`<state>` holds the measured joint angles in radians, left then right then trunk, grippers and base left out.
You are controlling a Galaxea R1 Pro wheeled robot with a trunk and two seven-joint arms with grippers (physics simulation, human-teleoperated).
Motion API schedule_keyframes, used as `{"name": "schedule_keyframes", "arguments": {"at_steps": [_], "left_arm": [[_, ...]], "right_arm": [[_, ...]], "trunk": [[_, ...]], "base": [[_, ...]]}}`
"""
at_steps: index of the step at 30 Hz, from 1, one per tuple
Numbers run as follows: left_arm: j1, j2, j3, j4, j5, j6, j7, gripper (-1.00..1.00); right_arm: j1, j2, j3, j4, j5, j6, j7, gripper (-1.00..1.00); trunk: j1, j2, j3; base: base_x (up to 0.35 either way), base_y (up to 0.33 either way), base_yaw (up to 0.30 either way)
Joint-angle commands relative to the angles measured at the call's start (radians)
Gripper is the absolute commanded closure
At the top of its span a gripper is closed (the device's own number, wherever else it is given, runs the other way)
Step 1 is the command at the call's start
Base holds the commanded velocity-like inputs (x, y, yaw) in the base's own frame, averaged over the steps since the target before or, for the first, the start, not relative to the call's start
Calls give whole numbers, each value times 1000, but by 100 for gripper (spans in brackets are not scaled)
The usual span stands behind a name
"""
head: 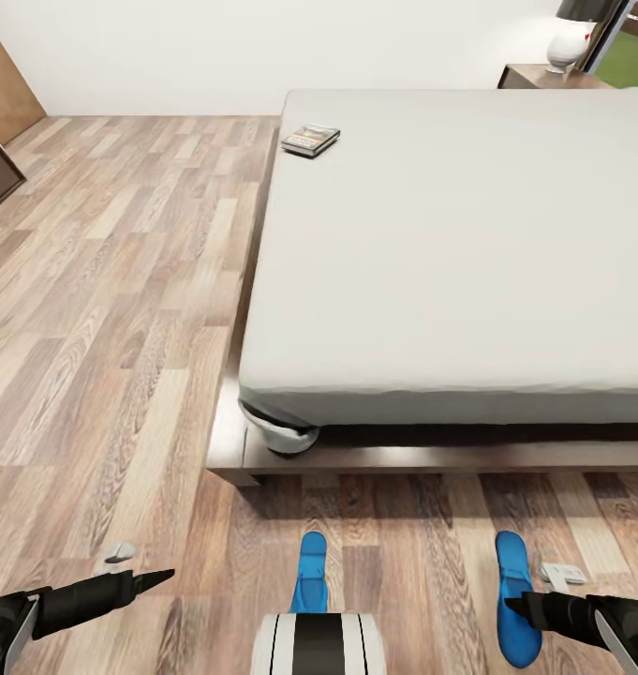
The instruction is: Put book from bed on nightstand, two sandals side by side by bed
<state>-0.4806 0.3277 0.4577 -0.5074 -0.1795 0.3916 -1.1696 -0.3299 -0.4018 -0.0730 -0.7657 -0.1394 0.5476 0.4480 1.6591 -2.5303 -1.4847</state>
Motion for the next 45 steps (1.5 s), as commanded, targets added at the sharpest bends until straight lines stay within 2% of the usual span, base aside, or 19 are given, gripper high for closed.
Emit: {"name": "schedule_keyframes", "arguments": {"at_steps": [1, 45], "left_arm": [[-1, -1, 8, 0, -9, 10, -7, -100], [-1, -4, 7, 0, -10, 10, -7, -100]], "right_arm": [[0, 0, -2, -2, -9, 9, 0, 100], [0, 0, -2, -1, -9, 9, 0, 100]], "trunk": [[0, 0, -1], [0, 0, -1]], "base": [[0, 286, 0], [0, 280, 0]]}}
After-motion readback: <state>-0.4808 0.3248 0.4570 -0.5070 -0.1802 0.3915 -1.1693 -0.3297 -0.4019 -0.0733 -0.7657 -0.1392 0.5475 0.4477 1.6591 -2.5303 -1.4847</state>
